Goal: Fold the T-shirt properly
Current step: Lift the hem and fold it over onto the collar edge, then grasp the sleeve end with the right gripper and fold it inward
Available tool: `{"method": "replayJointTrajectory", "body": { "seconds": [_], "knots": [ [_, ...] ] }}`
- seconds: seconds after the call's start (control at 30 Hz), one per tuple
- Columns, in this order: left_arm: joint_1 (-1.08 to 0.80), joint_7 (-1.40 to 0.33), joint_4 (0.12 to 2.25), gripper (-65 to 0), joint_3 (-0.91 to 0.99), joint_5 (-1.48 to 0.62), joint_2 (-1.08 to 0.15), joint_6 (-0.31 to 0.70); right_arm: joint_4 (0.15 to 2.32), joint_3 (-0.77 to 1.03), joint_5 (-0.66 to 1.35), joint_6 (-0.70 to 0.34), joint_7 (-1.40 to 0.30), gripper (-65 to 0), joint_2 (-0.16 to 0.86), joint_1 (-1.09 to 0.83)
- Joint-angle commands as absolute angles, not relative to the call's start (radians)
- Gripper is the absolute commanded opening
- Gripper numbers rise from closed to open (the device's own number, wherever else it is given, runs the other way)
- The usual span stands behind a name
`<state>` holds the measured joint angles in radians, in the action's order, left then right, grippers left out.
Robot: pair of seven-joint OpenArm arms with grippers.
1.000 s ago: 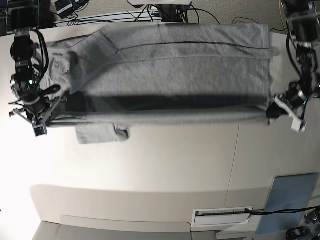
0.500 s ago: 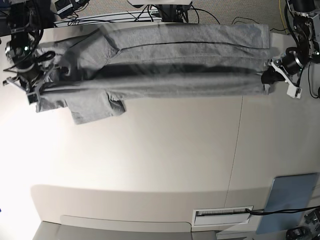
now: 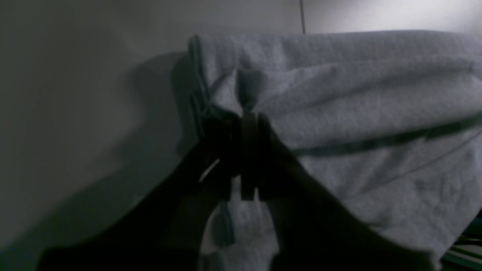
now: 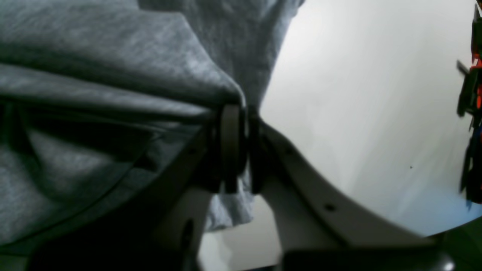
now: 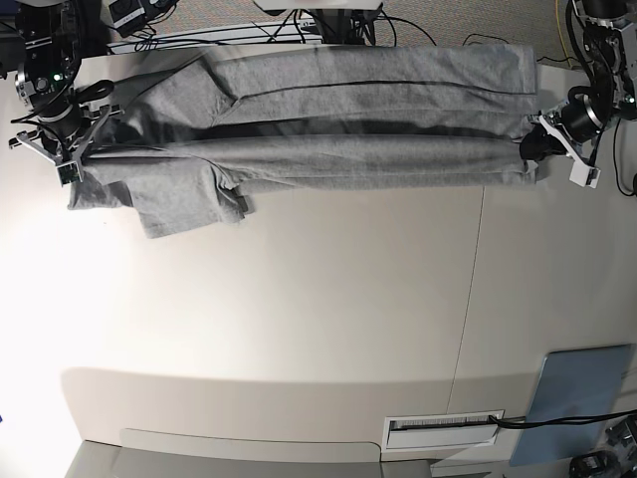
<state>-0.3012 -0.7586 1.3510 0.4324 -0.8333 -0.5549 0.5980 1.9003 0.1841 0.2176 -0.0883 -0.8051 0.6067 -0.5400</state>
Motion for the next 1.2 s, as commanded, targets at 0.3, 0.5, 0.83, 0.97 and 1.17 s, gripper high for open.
{"method": "replayJointTrajectory", "body": {
  "seconds": [0.3,0.5,0.83,0.97,1.17],
  "knots": [
    [-0.302,-0.808,1.362,-31.2,0.442,-0.874,-0.588,0.679,1.916,0.199,0.202,-0.07,-0.797,-48.9,0.629,-0.497],
    [-0.294,-0.802,1.362,-24.4,0.442,-0.876,-0.588,0.679,1.916,0.198,0.26,-0.07,-0.797,-48.9,0.628,-0.338],
    [-0.294,-0.786,1.362,-24.4,0.442,-0.86,-0.587,0.682,1.603,0.043,0.352,-0.142,-0.923,-48.9,0.506,0.026],
    [-0.294,-0.786,1.362,-24.4,0.442,-0.857,-0.586,0.682,1.485,-0.078,0.352,-0.142,-0.977,-48.9,0.491,0.13],
    [-0.294,-0.786,1.362,-24.4,0.442,-0.83,-0.585,0.678,1.377,-0.193,0.352,-0.141,-1.049,-48.9,0.49,0.192]
  ]
}}
